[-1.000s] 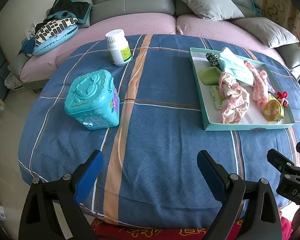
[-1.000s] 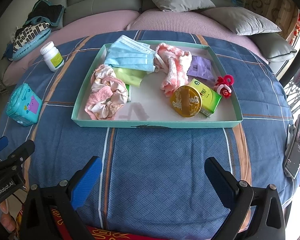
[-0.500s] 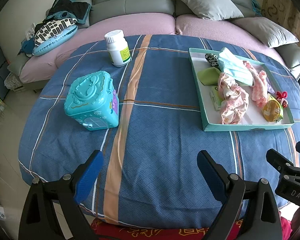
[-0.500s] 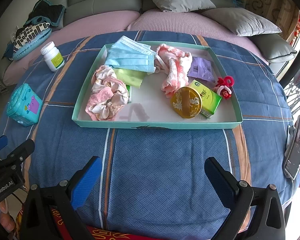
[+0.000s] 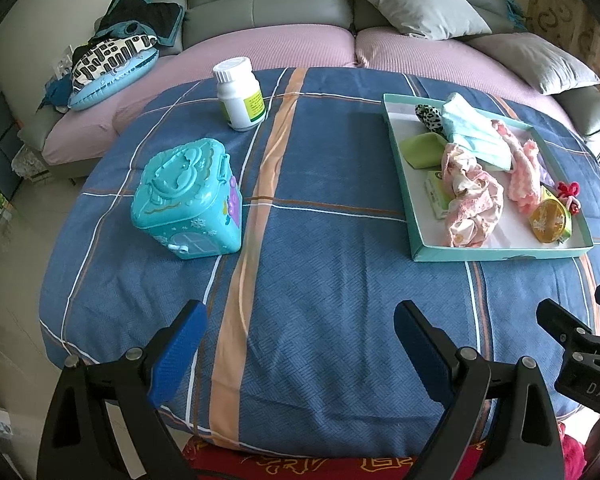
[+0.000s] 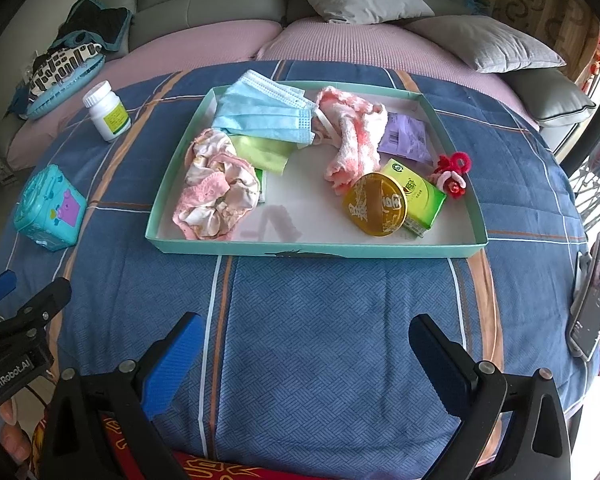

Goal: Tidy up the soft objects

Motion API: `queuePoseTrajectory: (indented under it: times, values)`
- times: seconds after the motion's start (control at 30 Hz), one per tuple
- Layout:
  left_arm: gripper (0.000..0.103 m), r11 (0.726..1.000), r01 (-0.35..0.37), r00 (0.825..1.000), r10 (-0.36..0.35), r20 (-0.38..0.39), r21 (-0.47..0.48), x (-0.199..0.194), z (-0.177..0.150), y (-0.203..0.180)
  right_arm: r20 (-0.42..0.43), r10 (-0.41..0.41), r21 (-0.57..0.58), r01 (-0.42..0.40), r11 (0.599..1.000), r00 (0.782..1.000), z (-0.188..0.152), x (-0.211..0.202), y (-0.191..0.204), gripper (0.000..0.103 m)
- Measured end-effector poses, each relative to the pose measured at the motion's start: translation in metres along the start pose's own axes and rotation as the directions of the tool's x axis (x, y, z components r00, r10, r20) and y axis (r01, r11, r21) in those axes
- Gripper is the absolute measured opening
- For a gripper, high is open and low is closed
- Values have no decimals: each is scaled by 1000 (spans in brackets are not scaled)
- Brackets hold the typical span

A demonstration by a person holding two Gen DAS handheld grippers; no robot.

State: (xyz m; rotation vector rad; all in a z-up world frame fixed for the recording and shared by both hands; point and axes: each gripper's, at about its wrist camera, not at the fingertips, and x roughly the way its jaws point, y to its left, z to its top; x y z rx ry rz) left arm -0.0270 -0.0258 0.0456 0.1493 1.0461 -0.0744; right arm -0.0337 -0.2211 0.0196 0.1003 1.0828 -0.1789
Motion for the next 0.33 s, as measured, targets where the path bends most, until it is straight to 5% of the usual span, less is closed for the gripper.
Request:
queuePoseTrajectory:
  times: [0.33]
  values:
    - [95,1000,8,1000,-8,18,-10,-5,3,2,-2,2,-3,-2,1000,1000,0,2,0,103]
